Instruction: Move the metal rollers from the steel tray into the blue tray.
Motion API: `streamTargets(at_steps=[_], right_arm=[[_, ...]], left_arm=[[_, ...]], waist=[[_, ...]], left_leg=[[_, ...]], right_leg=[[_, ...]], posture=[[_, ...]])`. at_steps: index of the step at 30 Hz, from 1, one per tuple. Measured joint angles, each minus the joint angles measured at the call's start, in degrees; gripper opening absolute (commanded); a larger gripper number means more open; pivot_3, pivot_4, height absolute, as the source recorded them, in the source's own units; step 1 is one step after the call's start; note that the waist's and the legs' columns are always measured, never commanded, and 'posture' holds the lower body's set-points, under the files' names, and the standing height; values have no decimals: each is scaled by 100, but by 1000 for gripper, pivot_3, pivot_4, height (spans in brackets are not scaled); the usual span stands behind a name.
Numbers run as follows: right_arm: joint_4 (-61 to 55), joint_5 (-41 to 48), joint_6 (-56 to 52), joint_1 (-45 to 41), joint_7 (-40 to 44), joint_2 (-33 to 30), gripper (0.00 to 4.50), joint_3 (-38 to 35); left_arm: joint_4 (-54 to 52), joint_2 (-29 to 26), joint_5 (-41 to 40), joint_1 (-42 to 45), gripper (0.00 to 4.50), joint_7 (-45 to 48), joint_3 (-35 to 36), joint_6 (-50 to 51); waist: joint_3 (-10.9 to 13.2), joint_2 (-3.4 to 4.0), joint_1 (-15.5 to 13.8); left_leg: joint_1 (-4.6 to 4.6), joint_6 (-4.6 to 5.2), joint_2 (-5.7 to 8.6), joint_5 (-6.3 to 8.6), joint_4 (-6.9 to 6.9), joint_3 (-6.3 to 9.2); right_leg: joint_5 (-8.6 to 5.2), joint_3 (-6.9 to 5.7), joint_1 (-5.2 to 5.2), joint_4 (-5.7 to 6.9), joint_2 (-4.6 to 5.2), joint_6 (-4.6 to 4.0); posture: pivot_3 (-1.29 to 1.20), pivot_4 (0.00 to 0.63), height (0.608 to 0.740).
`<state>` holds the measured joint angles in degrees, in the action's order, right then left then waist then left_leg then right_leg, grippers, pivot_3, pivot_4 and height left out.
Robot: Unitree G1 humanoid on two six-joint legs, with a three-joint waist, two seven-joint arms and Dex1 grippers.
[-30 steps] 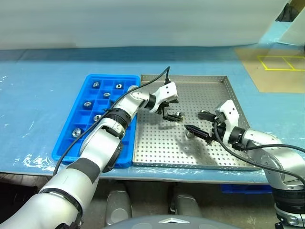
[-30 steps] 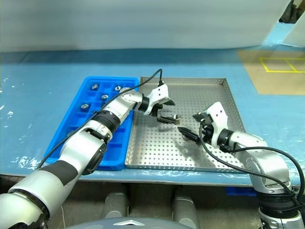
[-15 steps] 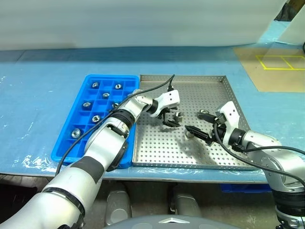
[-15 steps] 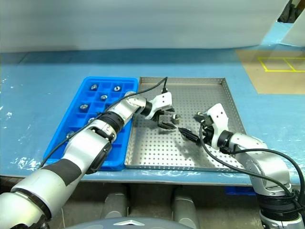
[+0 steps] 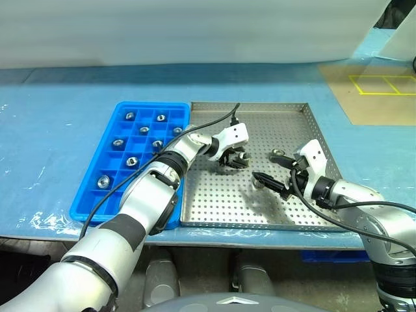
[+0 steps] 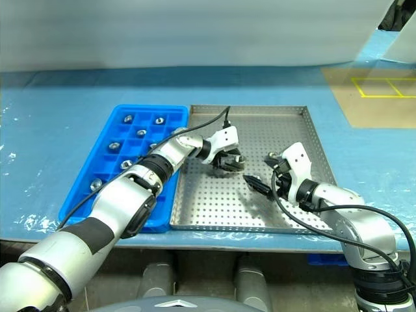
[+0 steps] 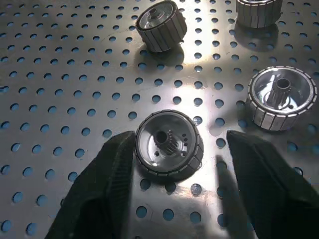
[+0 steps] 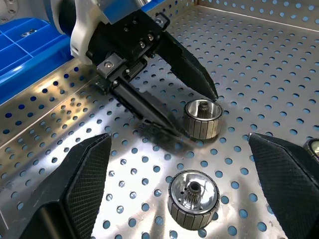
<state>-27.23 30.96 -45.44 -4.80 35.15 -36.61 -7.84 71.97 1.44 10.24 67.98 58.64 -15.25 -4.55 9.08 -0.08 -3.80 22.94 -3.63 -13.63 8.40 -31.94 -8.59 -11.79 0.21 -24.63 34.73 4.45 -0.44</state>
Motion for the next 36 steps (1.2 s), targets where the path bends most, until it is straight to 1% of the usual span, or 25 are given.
streamTargets(at_steps=[1,2,13,18,20,24,28,36], right_arm=[[0,0,0,0,-7,0,4500,0],[-1,0,1,0,-17,0,4500,0],[-4,22,8,1,-54,0,4500,0],[-1,22,22,-25,-33,0,4500,1],[74,21,51,-138,8,0,4500,25],[245,7,142,-350,111,13,4500,202],[419,-15,204,-537,237,39,4500,402],[872,-35,381,-1099,673,116,4500,714]], left_arm=[[-1,1,0,0,1783,12,5,-2],[-3,8,0,6,1612,24,12,-4],[-5,-3,48,8,1614,11,33,-42],[-89,-175,-38,8,1614,111,214,25],[-294,-283,-153,-1,1614,237,289,101],[-987,-425,-432,-65,1614,410,476,403],[-1855,-660,-618,-352,1614,591,495,856],[-4320,-1423,-851,-1379,1614,676,432,2244]], waist=[[0,0,0],[0,0,-1],[0,0,8],[1,0,7],[1,0,7],[2,1,-2],[3,3,-5],[8,11,-26]], left_leg=[[0,0,0,0,0,0],[0,1,0,0,0,0],[-12,2,0,2,0,-1],[-10,2,1,2,4,-1],[-10,2,1,2,5,-1],[-9,2,1,2,8,-1],[-10,2,2,2,13,-4],[-1,-2,-1,-1,26,-5]], right_leg=[[0,0,0,0,0,0],[0,0,1,0,0,0],[0,0,11,-3,4,0],[0,-2,10,-5,13,1],[0,-4,10,-5,14,0],[-1,-7,10,-6,17,0],[-1,-7,9,-9,17,0],[-1,-11,-3,-8,16,-1]], posture=[[-302,150,740],[-302,150,740],[-290,150,740],[-254,150,740],[-235,150,740],[-199,150,740],[-159,150,740],[-76,150,740]])
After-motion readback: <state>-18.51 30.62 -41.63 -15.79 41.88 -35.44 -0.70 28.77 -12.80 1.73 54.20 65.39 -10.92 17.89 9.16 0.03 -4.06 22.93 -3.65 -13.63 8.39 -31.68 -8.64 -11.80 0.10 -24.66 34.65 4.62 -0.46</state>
